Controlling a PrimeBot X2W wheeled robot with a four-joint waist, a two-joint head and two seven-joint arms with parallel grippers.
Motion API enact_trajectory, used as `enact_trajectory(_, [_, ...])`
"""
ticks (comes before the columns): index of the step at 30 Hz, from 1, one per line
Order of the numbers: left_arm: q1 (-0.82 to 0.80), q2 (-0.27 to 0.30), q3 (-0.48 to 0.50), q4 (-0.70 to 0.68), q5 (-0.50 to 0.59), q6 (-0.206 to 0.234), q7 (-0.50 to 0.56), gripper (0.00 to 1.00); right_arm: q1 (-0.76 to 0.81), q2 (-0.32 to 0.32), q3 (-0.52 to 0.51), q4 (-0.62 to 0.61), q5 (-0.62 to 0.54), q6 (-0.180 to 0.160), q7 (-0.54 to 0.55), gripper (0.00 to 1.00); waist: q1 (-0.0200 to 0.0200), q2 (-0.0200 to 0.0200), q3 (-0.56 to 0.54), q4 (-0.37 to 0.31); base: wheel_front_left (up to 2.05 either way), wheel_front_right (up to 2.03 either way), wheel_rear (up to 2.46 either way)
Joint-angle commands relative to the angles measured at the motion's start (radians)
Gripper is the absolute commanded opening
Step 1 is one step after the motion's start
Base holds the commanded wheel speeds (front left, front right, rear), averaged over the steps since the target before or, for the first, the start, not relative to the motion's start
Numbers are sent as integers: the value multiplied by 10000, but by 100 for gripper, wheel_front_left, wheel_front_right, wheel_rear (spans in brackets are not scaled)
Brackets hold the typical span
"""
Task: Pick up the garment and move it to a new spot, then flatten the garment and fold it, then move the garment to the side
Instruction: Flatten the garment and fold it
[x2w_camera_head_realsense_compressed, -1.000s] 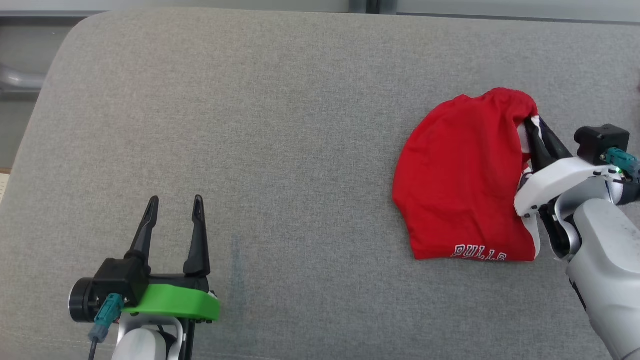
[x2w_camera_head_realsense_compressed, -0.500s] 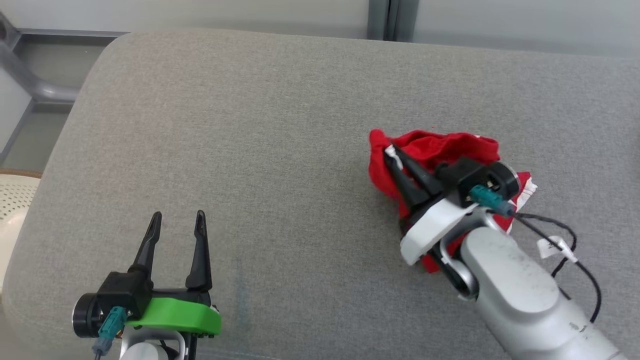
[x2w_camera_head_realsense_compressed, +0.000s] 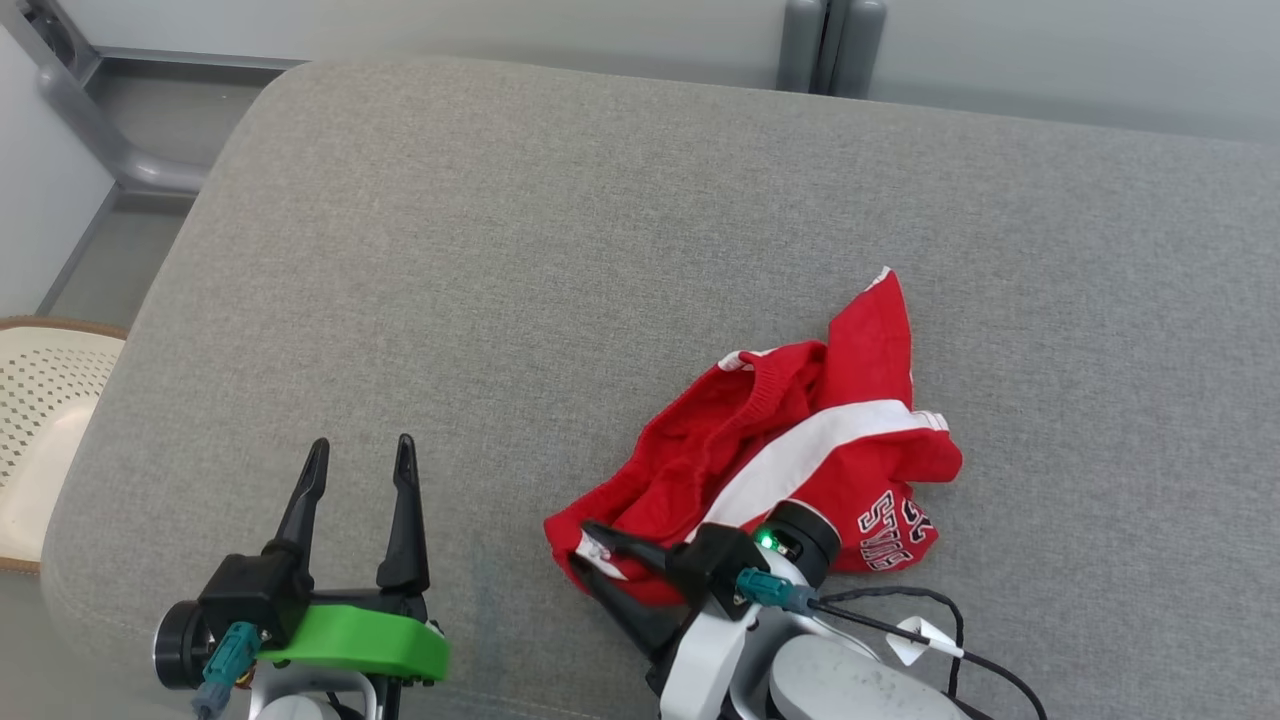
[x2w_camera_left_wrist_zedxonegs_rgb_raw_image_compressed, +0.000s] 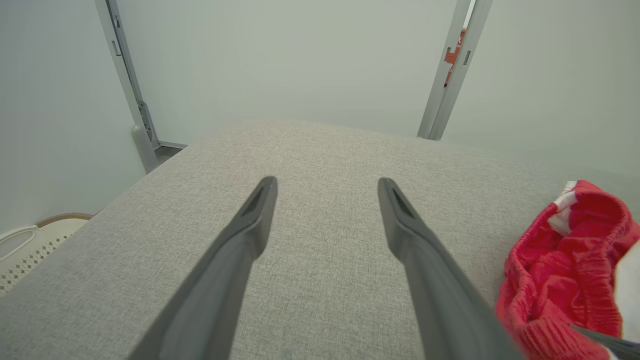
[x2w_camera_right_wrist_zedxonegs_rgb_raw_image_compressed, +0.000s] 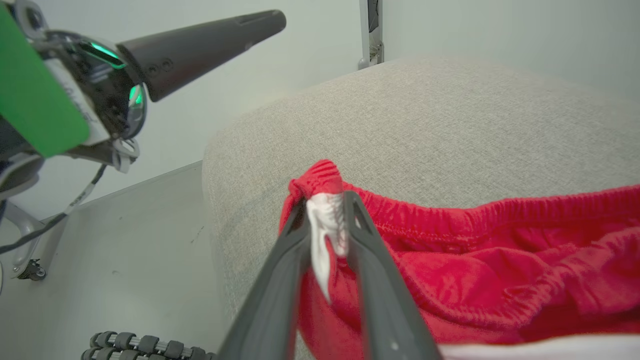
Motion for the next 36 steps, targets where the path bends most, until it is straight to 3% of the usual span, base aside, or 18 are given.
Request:
enact_trajectory(1, [83, 15, -10, -7, 4, 89, -30, 100, 53, 9, 28, 8, 89, -16, -29, 100, 0, 0, -27, -69, 0, 0, 0])
enact_trajectory(9, [201, 15, 193, 16, 115, 93, -30, 100, -80, -571, -1154, -816, -87, -16, -29, 100, 0, 0, -279, -578, 0, 0, 0])
enact_trajectory(15, [336, 15, 297, -54, 154, 86, -30, 100, 465, -1574, -2968, -1642, -237, -16, -29, 100, 0, 0, -466, -874, 0, 0, 0])
enact_trajectory(21, [437, 15, 289, -115, 192, 49, -30, 100, 1208, -2205, -4579, -1702, 268, -14, -29, 100, 0, 0, -444, -1006, 0, 0, 0])
enact_trajectory(28, [325, 15, 241, -125, 236, -3, -30, 100, 1631, -2201, -4648, -1253, 952, -14, -29, 100, 0, 0, -272, -968, 0, 0, 0])
enact_trajectory(33, [167, 15, 174, -95, 252, -8, -30, 100, 1333, -1959, -4214, -621, 2124, -14, -5, 100, 0, 0, -122, -865, 0, 0, 0])
enact_trajectory(34, [142, 15, 169, -82, 262, -13, -30, 100, 1224, -1988, -4081, -500, 2263, -16, 2, 35, 0, 0, -104, -845, 0, 0, 0])
enact_trajectory(35, [119, 15, 156, -71, 264, -9, -31, 100, 1126, -1975, -3884, -383, 2549, -14, 12, 0, 0, 0, -87, -822, 0, 0, 0])
enact_trajectory(36, [111, 15, 155, -64, 267, -8, -30, 100, 1062, -1974, -3773, -299, 2736, -14, 9, 0, 0, 0, -80, -807, 0, 0, 0])
